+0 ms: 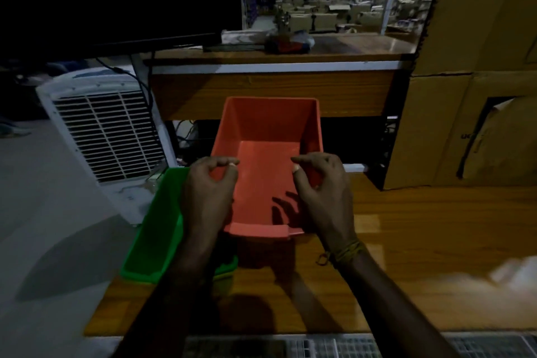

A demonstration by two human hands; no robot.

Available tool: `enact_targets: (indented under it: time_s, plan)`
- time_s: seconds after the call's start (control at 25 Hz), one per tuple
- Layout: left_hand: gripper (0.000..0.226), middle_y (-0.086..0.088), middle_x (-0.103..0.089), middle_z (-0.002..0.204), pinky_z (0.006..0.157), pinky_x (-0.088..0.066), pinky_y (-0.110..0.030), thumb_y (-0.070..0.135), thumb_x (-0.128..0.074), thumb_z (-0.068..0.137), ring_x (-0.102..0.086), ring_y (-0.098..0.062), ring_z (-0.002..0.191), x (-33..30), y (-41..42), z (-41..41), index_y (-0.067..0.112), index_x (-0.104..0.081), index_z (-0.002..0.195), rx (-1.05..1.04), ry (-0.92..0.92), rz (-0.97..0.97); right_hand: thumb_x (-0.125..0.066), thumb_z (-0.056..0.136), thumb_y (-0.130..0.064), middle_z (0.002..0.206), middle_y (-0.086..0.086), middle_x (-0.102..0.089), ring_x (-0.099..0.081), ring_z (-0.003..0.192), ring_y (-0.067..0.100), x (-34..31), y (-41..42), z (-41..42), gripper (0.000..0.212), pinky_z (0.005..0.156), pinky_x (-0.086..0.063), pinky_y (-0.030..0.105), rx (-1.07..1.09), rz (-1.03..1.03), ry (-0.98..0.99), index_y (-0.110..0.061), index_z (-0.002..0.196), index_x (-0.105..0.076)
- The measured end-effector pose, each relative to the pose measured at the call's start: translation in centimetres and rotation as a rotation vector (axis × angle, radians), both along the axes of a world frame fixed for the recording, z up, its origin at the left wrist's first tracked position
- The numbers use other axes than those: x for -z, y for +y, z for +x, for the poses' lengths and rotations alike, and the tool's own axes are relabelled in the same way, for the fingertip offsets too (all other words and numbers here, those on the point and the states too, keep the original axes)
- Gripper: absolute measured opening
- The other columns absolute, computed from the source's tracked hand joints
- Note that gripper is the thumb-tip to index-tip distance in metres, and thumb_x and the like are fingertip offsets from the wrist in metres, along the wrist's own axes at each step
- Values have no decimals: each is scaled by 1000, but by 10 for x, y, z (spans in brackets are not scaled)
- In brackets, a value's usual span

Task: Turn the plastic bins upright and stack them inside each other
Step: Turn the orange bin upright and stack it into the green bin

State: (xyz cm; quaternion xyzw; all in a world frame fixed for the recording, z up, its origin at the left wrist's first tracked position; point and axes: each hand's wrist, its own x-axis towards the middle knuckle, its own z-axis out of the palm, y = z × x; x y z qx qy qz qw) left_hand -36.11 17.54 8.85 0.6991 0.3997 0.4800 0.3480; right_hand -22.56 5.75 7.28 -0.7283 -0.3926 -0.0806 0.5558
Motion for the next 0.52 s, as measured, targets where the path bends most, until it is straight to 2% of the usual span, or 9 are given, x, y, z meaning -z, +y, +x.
enact_targets:
  time_s: [0.04,0.16,0.24,0.4,0.52]
  plan:
    - [13,9,-71,97,70,-47,-22,25,-63,85,-64,-9,82,-6,7,-14,28,-73,92,-13,7,30,-62,90,-26,112,-3,-54,-51,106,5,-3,10,-13,17,86,-46,25,-13,18,6,-27,106,-68]
    - [17,10,-72,100,82,-49,-28,31,-61,83,-66,-13,95,-14,32,-54,30,-74,94,-52,36,86,-60,90,-26,113,-1,-53,-53,109,12,-5,41,-50,19,88,-52,35,-63,44,13,-23,106,-70]
    - [20,12,-72,98,86,-51,-31,35,-58,80,-66,-12,96,-15,45,-78,32,-73,92,-83,32,78,-58,90,-29,112,-3,-51,-54,109,12,-3,61,-68,21,82,-57,39,-116,60,39,-24,107,-69]
    - [13,14,-69,92,80,-45,-26,29,-62,85,-62,-9,91,-12,61,-110,31,-73,91,-147,58,38,-57,88,-33,109,-9,-49,-57,108,11,8,90,-91,21,74,-60,40,-174,53,81,-27,105,-69]
    - [14,8,-72,97,79,-43,-26,28,-64,85,-61,-11,90,2,73,-121,28,-75,94,-168,94,-22,-59,88,-28,107,-9,-51,-56,109,12,19,101,-103,20,83,-58,38,-173,-17,98,-26,105,-70]
